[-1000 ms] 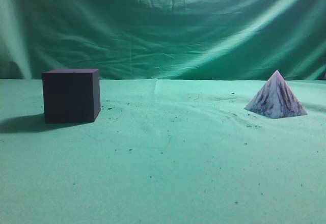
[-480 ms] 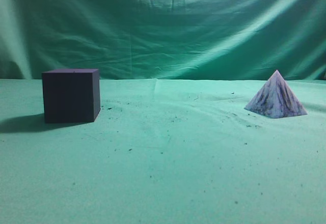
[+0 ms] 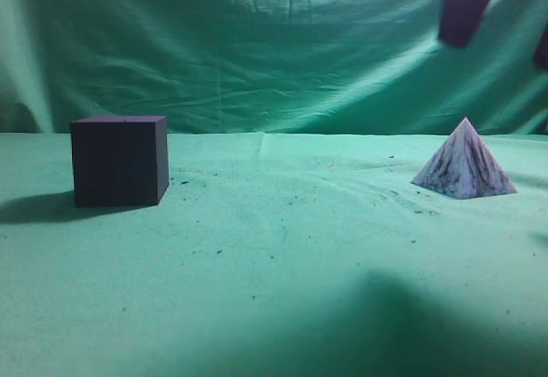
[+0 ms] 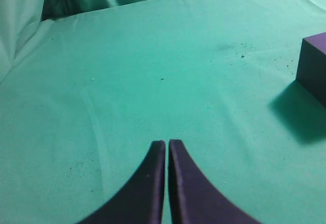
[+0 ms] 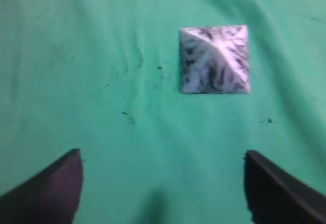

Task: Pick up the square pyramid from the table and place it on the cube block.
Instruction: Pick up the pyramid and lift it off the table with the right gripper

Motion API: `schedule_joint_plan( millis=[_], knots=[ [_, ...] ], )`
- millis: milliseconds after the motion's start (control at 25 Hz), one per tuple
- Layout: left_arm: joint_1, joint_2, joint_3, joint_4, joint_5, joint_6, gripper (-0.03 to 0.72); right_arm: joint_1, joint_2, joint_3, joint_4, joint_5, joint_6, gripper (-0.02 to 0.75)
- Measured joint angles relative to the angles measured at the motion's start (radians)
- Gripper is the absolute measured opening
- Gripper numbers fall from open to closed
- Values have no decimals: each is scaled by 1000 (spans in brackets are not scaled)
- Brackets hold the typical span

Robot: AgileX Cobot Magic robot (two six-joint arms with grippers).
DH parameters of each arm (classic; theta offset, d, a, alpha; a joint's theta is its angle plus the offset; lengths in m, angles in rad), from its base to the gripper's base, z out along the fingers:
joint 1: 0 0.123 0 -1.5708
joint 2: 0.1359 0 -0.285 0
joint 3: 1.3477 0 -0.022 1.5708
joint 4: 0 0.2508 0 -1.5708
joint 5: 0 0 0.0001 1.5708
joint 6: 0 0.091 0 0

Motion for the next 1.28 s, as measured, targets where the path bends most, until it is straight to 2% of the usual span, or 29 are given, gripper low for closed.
schedule_joint_plan(
  millis=[40,120,320,360,400,680,720,760,1080,1200,1240,1280],
  knots=[
    [0,0,0,0,0,0,0,2,28,-12,20,-2,-24,650],
    [0,0,0,0,0,0,0,2,93,-37,23,-9,-46,646],
    [0,0,0,0,0,0,0,2,224,-119,-53,-33,-52,646],
    [0,0,0,0,0,0,0,2,248,-135,-70,-41,-50,603],
    [0,0,0,0,0,0,0,2,271,-147,-84,-50,-50,598],
    [0,0,0,0,0,0,0,2,388,-182,-134,-120,-49,601],
    [0,0,0,0,0,0,0,2,398,-182,-138,-128,-49,553],
    [0,0,0,0,0,0,0,2,405,-182,-139,-135,-48,545],
    [0,0,0,0,0,0,0,2,442,-188,-159,-162,-47,550],
    [0,0,0,0,0,0,0,2,446,-195,-175,-153,-33,427],
    [0,0,0,0,0,0,0,2,446,-197,-187,-144,-21,399],
    [0,0,0,0,0,0,0,2,446,-199,-197,-137,-12,406]
  ],
)
